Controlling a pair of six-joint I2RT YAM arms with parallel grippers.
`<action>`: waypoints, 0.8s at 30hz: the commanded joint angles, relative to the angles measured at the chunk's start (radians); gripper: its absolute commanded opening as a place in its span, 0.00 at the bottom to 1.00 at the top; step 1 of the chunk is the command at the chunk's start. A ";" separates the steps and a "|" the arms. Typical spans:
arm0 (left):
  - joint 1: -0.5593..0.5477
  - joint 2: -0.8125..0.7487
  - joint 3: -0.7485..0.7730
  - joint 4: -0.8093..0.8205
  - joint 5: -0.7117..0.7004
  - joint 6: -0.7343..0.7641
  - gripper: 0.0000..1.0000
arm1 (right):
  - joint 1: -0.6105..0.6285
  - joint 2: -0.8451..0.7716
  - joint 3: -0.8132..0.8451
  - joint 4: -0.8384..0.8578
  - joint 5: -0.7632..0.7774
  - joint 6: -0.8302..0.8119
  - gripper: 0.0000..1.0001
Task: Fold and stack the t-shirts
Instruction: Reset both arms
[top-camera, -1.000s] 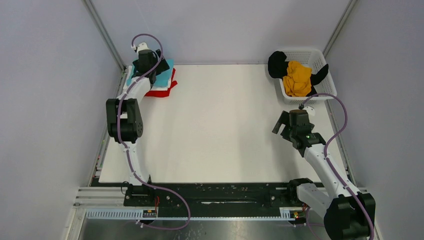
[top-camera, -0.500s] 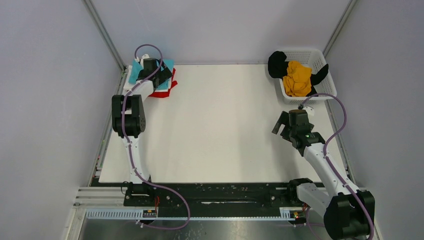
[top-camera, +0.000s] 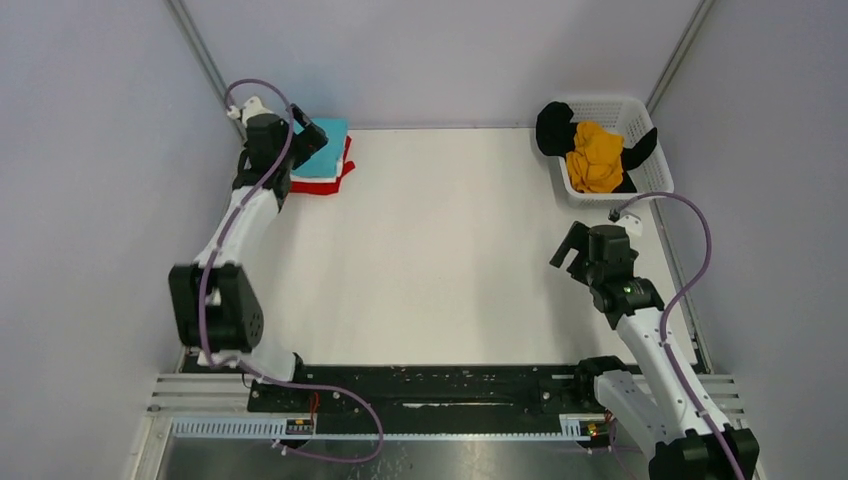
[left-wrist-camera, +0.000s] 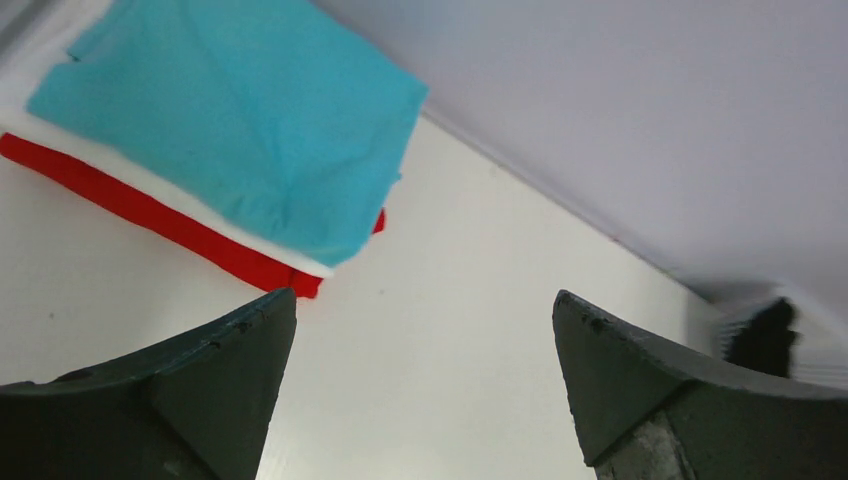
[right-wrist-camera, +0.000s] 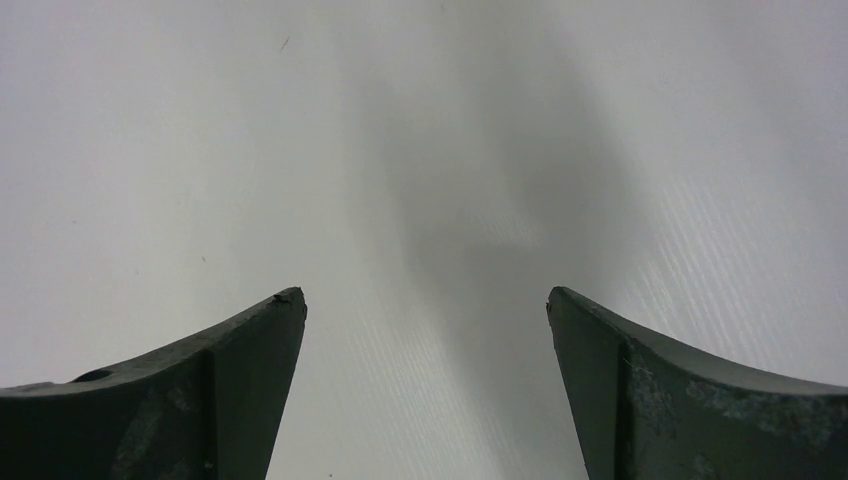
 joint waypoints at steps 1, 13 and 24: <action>-0.020 -0.288 -0.185 0.000 0.019 -0.111 0.99 | -0.001 -0.062 -0.019 -0.040 0.026 0.041 0.99; -0.364 -0.762 -0.609 -0.229 -0.103 -0.067 0.99 | -0.001 -0.197 -0.088 -0.062 -0.061 0.053 1.00; -0.410 -0.831 -0.679 -0.263 -0.096 -0.087 0.99 | -0.002 -0.259 -0.129 -0.077 -0.062 0.024 0.99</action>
